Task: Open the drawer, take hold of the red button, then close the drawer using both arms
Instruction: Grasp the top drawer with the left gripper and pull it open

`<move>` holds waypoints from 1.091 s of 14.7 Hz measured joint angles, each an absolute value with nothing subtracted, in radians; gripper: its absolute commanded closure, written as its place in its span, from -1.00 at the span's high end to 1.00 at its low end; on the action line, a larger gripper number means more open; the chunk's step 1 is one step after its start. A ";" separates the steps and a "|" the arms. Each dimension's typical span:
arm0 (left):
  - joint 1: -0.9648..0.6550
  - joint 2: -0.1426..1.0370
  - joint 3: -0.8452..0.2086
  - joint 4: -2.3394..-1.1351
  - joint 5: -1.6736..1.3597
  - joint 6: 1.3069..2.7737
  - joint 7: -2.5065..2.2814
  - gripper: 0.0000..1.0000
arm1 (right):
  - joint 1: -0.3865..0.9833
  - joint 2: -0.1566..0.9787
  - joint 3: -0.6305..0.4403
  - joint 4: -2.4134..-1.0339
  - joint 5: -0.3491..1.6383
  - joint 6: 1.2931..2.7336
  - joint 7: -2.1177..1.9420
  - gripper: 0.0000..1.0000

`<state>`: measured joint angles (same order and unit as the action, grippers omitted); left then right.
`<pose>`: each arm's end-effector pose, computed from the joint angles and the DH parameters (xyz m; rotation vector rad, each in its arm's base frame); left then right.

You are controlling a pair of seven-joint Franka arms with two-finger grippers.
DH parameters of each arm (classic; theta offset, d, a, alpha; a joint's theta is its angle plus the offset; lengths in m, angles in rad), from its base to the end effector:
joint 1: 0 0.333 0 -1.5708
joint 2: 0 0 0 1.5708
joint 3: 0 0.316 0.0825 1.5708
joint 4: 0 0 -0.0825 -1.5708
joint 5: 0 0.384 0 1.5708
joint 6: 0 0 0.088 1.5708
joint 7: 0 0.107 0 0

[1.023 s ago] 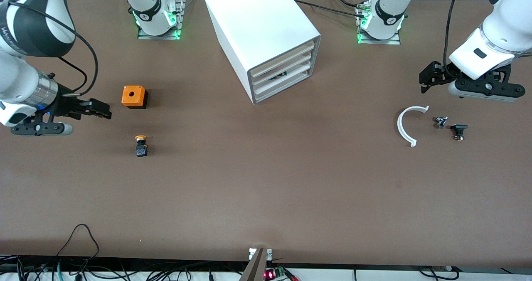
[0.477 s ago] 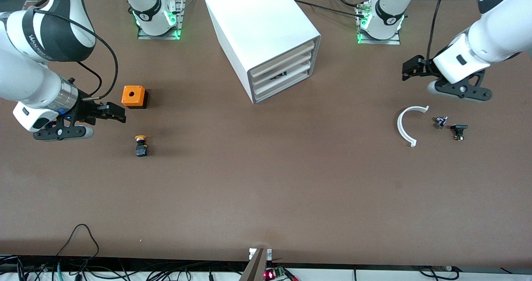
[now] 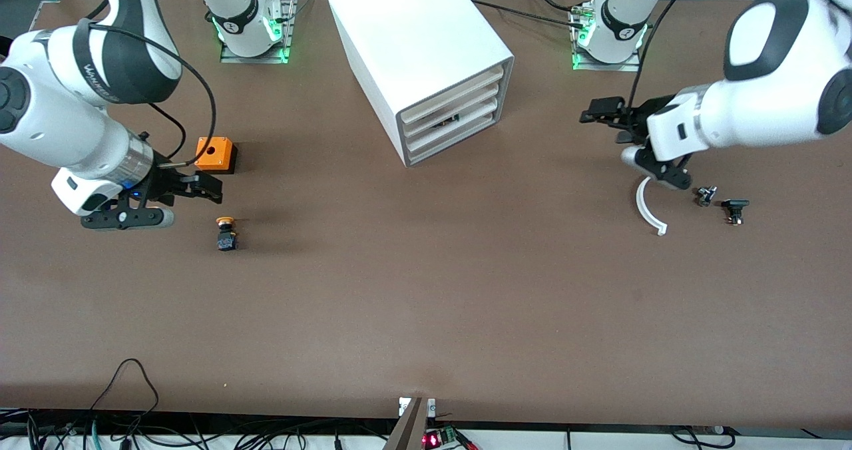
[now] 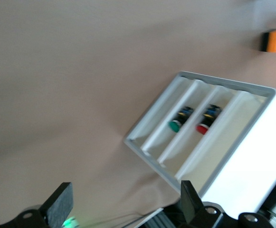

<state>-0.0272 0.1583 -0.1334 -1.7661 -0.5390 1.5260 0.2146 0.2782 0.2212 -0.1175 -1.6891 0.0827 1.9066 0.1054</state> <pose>0.5493 -0.1430 0.4604 2.5038 -0.3673 -0.4907 0.6170 0.1113 0.4667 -3.0896 -0.0475 0.0137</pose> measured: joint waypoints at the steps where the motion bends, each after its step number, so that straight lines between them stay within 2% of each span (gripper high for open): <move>1: -0.027 0.189 -0.133 -1.777 -0.587 1.537 0.264 0.89 | 0.287 0.222 -0.117 -1.689 0.083 1.909 0.121 1.00; 6: -0.029 0.312 -0.148 -1.960 -0.924 1.649 0.620 0.71 | 0.312 0.223 -0.117 -1.687 0.083 1.915 0.186 1.00; 11: -0.032 0.345 -0.231 -2.129 -1.075 1.711 0.828 0.43 | 0.353 0.230 -0.117 -1.659 0.083 1.919 0.291 1.00; 16: -0.034 0.375 -0.305 -2.218 -1.160 1.763 0.979 0.18 | 0.394 0.264 -0.117 -1.607 0.082 1.919 0.378 1.00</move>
